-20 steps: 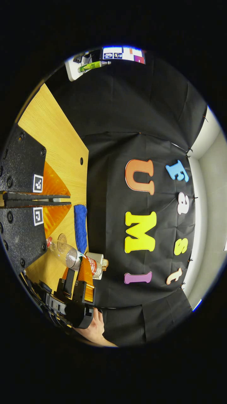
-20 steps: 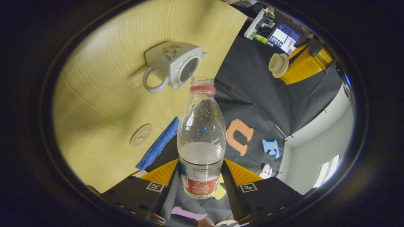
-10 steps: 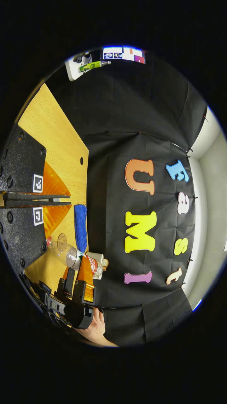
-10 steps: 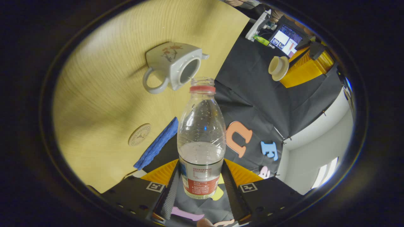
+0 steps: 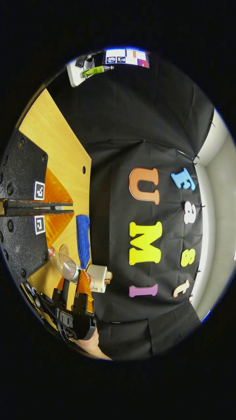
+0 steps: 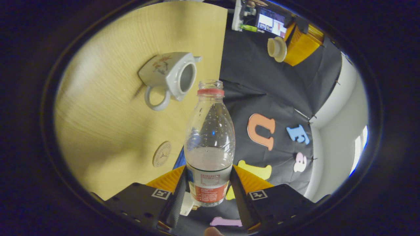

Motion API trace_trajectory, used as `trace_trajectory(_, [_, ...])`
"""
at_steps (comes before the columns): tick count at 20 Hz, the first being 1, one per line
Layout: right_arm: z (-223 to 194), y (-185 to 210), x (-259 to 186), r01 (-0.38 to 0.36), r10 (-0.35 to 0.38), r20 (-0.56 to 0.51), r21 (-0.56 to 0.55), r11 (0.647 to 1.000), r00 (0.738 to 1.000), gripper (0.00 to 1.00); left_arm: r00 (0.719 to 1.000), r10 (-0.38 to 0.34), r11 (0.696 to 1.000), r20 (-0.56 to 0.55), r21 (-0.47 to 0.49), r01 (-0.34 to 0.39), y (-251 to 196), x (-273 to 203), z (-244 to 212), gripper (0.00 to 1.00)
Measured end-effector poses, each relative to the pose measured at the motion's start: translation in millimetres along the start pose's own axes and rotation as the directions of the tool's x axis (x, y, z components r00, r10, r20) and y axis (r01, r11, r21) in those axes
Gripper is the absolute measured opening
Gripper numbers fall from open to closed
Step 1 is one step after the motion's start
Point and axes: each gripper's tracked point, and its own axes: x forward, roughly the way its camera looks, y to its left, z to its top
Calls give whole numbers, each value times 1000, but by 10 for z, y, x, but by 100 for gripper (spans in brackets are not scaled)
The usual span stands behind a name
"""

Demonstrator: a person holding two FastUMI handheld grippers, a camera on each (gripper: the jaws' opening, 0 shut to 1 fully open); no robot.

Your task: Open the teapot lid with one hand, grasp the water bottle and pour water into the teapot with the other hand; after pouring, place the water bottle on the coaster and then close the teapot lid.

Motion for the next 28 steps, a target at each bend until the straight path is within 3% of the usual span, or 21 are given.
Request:
trace_trajectory(2, [-23,191,15,-86,87,5,213,973,996,72,1000,6,1000,-17,15,-5,-33,-26,-12,3])
trace_trajectory(4, [9,279,-3,-141,150,18,453,880,989,73,1000,9,999,-19,32,-8,-71,-23,9,3])
trace_trajectory(6, [78,279,5,-176,189,50,646,743,981,72,1000,2,1000,-19,29,-2,-150,1,30,3])
trace_trajectory(9, [70,146,37,-178,184,91,823,539,979,71,1000,-1,999,-27,36,2,-240,34,28,3])
trace_trajectory(11, [-33,-25,97,-142,142,93,909,392,985,71,1000,-11,999,-23,37,12,-320,34,45,3])
trace_trajectory(14, [-212,-215,181,-104,95,91,985,135,991,71,1000,-15,999,-15,31,15,-383,35,34,3])
trace_trajectory(15, [-287,-267,249,-94,76,89,993,75,993,71,1000,-19,999,-17,28,20,-409,26,29,8])
trace_trajectory(16, [-327,-319,341,-83,57,81,996,38,995,72,1000,-19,999,-19,26,19,-406,10,14,3])
trace_trajectory(20, [-465,-359,669,-77,34,82,991,-107,996,71,1000,-1,1000,-27,17,2,-369,-24,-23,3])
trace_trajectory(21, [-478,-329,731,-75,32,80,990,-120,996,71,1000,8,1000,-30,16,-8,-346,-39,-30,3])
trace_trajectory(24, [-497,-220,955,-65,53,71,992,-107,996,71,999,32,999,-36,9,-32,-290,-94,-45,3])
trace_trajectory(28, [-450,-36,1217,-69,82,79,991,-119,994,71,998,56,998,-34,16,-56,-203,-140,-33,3])
